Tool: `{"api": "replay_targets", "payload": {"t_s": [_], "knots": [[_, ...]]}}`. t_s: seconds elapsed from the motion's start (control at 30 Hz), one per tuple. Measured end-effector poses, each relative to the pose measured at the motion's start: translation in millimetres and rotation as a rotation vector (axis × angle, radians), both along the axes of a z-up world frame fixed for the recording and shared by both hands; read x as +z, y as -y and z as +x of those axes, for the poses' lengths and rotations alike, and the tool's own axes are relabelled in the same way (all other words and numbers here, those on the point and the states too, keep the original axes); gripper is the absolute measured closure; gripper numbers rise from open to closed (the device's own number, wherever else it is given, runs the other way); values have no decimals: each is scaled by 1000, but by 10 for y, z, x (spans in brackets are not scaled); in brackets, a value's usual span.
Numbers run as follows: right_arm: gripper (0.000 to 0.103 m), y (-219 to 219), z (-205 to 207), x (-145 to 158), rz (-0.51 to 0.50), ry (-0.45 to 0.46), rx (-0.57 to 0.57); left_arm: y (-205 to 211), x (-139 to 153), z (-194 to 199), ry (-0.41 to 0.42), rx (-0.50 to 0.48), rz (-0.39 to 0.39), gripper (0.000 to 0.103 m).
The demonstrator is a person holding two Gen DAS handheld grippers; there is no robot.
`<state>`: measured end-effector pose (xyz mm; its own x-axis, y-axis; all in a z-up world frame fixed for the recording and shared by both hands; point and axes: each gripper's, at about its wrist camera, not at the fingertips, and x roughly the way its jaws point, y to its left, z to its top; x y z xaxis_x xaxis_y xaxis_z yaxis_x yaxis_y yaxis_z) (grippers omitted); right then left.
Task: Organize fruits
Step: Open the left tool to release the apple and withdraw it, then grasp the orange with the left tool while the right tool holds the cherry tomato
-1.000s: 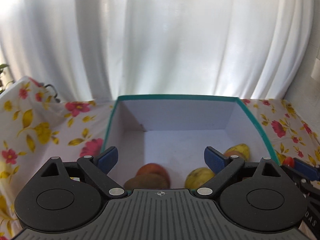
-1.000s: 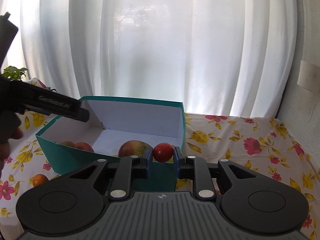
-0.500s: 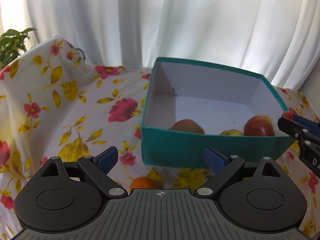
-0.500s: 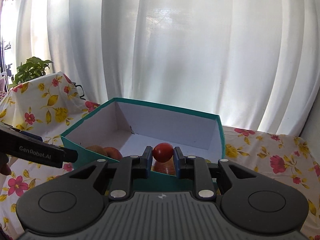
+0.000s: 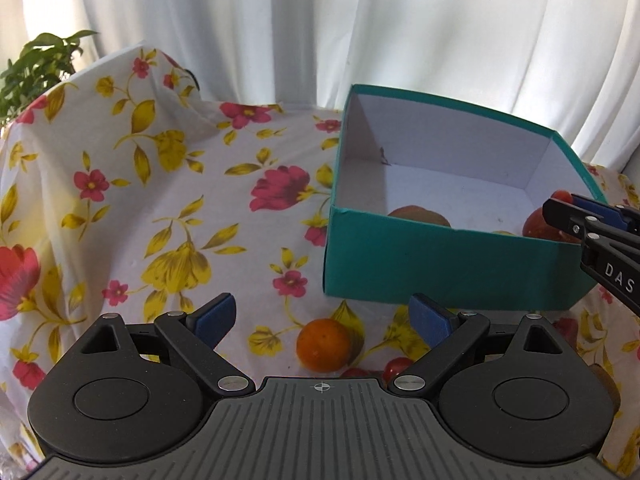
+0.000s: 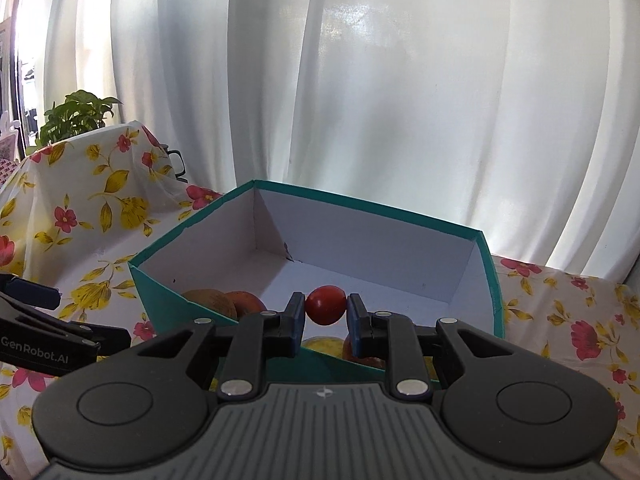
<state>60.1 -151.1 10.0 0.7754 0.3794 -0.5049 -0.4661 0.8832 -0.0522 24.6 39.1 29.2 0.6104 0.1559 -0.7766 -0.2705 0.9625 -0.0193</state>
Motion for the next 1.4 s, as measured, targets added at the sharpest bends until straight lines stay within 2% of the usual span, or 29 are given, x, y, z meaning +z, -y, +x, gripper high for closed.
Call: {"api": "replay_targets", "payload": {"t_s": [0.1,0.17,0.3,0.37,0.53,0.6,0.83,0.93,1.13,1.23,1.4], "knots": [[76,-13,22,-18,-10,-6,-1,3,-42,0,-5,-2,4,7],[58,-13,25,-11,-7,3,-11,7,-84,4,-17,-1,11,7],[50,38,-32,48,4,36,-30,22,-170,-13,-27,-5,32,7],[38,75,-83,92,20,47,-38,45,-206,-43,-16,-19,51,7],[25,166,-320,112,60,55,-45,75,-341,-167,32,-55,81,9],[24,196,-425,71,64,50,-46,59,-399,-191,40,-59,84,15],[23,183,-548,-126,32,-18,-30,-43,-544,-95,-10,-67,70,18],[23,139,-549,-145,23,-27,-18,-45,-590,-43,-26,-79,66,25],[23,105,-531,-189,9,-46,-20,-37,-706,65,-57,-114,31,42],[23,81,-542,-221,3,-64,-23,-42,-720,109,-64,-135,12,57],[23,70,-579,-232,-3,-66,-42,-58,-722,124,-66,-143,1,58]]}}
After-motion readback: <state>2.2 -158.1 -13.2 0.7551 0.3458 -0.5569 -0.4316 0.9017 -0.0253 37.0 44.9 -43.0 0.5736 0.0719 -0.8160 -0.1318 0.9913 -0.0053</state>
